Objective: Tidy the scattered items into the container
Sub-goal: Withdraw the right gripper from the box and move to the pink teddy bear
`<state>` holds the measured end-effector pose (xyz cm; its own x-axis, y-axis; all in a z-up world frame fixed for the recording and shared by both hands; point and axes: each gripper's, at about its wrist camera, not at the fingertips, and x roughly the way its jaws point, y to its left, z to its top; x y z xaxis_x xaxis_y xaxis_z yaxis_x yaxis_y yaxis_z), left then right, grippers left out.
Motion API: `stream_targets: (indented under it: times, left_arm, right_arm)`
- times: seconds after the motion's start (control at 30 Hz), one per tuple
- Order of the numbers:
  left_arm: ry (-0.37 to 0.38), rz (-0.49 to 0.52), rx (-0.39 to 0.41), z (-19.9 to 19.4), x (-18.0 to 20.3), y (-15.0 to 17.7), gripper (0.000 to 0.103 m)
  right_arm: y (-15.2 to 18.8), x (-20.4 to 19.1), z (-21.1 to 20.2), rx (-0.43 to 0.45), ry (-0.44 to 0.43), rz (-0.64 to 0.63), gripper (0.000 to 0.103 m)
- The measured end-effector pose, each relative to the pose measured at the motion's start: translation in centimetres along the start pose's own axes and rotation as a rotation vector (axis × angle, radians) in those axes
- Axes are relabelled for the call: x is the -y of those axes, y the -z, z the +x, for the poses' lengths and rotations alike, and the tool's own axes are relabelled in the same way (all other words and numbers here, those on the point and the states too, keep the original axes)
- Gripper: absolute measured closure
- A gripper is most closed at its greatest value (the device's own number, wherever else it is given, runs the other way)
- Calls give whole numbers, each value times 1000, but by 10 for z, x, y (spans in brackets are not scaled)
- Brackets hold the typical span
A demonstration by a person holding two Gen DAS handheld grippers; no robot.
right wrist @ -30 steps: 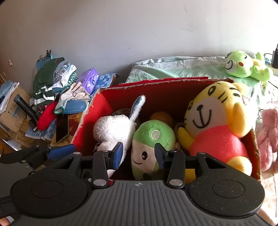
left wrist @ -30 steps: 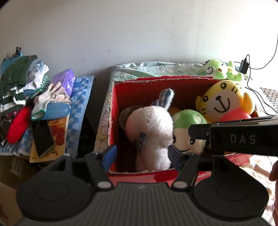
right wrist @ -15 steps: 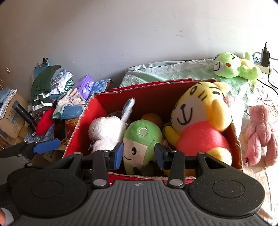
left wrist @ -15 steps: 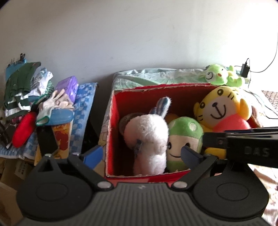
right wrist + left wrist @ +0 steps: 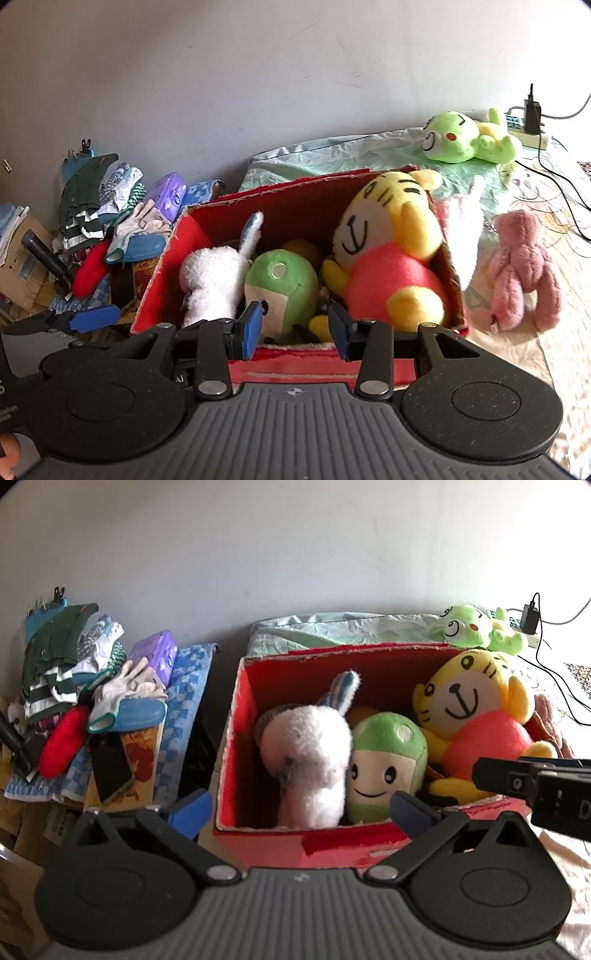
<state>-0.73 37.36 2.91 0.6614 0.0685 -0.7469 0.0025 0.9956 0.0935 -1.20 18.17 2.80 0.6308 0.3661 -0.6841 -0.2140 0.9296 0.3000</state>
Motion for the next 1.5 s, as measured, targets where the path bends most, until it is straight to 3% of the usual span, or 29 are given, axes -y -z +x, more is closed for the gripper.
stream_targets:
  times: [0.2,0.77,1.33,1.5]
  left_arm:
    - [0,-6,-34,4,8,5,1]
    - [-86,-8,-87,5,43,18,1]
    - [-12,41,-201,20,139,36,1]
    - [48,73,-234,26,175,40,1]
  right_arm:
    - [10,9,-5,-4,24,11,59]
    - [20,30,-5,-72,-46,-31,59]
    - [30,118,-22,-143,-13,27,59]
    - [32,149,-23,-169,-11,37,59]
